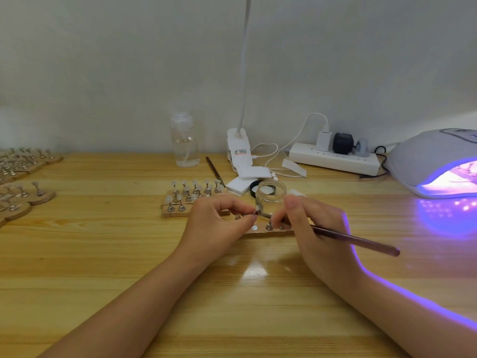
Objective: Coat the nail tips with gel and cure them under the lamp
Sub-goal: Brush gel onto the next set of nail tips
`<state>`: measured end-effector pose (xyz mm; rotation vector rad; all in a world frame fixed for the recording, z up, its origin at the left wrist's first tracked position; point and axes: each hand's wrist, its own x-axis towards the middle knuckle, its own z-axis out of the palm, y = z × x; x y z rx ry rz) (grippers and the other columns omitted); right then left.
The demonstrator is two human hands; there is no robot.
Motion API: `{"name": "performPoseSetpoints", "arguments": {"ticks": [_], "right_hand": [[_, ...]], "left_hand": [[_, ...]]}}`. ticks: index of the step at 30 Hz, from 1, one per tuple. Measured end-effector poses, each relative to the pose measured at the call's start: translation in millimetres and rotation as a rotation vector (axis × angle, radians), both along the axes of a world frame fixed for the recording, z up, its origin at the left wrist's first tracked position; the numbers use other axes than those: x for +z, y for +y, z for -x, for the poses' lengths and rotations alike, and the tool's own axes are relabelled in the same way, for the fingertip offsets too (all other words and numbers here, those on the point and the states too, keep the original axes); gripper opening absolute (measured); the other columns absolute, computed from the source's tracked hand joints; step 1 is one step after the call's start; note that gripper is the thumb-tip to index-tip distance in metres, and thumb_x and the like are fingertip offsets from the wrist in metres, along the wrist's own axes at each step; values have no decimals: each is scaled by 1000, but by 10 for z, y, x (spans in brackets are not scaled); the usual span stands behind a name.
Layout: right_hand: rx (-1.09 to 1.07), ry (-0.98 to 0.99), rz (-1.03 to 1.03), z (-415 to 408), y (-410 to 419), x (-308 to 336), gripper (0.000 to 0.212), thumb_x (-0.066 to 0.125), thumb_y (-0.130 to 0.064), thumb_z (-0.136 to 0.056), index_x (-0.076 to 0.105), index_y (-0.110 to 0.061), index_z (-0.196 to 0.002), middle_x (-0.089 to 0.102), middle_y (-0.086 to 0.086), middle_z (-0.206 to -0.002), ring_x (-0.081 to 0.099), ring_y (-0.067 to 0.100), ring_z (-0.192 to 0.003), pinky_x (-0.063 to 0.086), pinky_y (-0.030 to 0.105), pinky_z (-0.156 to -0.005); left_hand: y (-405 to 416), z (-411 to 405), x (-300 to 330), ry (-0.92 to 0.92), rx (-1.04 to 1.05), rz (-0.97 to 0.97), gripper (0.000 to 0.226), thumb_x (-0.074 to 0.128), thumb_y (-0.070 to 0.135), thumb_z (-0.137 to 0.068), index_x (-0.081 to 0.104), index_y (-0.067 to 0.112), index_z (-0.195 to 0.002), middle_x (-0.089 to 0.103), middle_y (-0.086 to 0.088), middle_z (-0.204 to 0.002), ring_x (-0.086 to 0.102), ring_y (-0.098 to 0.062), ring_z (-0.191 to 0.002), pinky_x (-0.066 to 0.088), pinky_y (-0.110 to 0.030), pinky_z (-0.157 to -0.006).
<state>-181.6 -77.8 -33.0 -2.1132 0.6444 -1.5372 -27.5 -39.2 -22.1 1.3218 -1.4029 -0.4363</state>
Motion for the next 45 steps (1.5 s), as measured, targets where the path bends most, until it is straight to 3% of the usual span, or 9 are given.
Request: {"name": "performPoseSetpoints", "arguments": {"ticks": [4,14,18,25,29,32,38,41,45], "right_hand": [[1,-20,17,-3,13,11,42,38,-31,-91,64,-13,-63,62,-4,-60,59,3,-59,47,18,-57],[28,-53,-55,-15,4,19,39,38,-30,-91,64,-15,-66,63,-1,-60,59,7,-58,47,20,-57],[99,-150,-159,-17,19,0,41,39,-37,-88,63,-18,-60,62,2,-54,60,5,-53,46,13,-55],[97,-171,-188,-24,20,4,44,39,-39,-87,63,-17,-57,62,4,-54,58,6,-51,46,16,-53],[17,-92,-85,-13,10,24,41,36,-34,-90,64,-19,-63,63,-3,-59,59,6,-59,46,16,-59],[70,-136,-191,-19,33,14,44,39,-40,-86,63,-17,-57,63,6,-56,59,6,-52,47,16,-55],[38,-85,-111,-26,26,32,38,39,-35,-89,63,-20,-65,62,1,-59,60,9,-59,48,22,-57],[83,-133,-159,-30,45,26,41,40,-37,-87,63,-17,-59,62,5,-57,59,6,-52,47,17,-54],[1,-46,-65,-8,24,43,36,38,-35,-89,63,-22,-67,62,-7,-60,58,4,-60,44,16,-58]], "left_hand": [[-2,-4,1,2,1,-4,27,75,2,-68,68,28,-62,67,10,-65,61,-6,-70,46,-10,-67],[10,3,20,-16,-18,-13,22,76,7,-69,68,27,-64,68,6,-71,63,-14,-76,51,-29,-75],[7,0,17,-27,-27,-2,23,75,6,-69,68,27,-65,66,8,-69,62,-14,-75,51,-29,-75],[-9,-9,0,-30,-39,28,26,76,4,-68,67,28,-63,63,11,-66,60,-10,-72,48,-21,-73],[-11,-11,0,-39,-44,33,23,76,5,-68,68,27,-64,64,10,-67,60,-8,-72,49,-21,-73],[-6,-5,2,-35,-47,37,25,76,6,-68,67,29,-64,63,12,-66,60,-7,-71,48,-22,-73],[-3,-7,5,-38,-48,42,24,76,7,-68,67,28,-64,63,11,-67,60,-9,-72,47,-21,-73],[-3,-6,6,-35,-46,44,23,76,8,-69,66,29,-64,63,11,-67,59,-7,-71,46,-20,-73],[-1,-8,8,-35,-53,48,20,76,8,-68,67,26,-65,63,8,-68,59,-13,-72,47,-21,-72]]}}
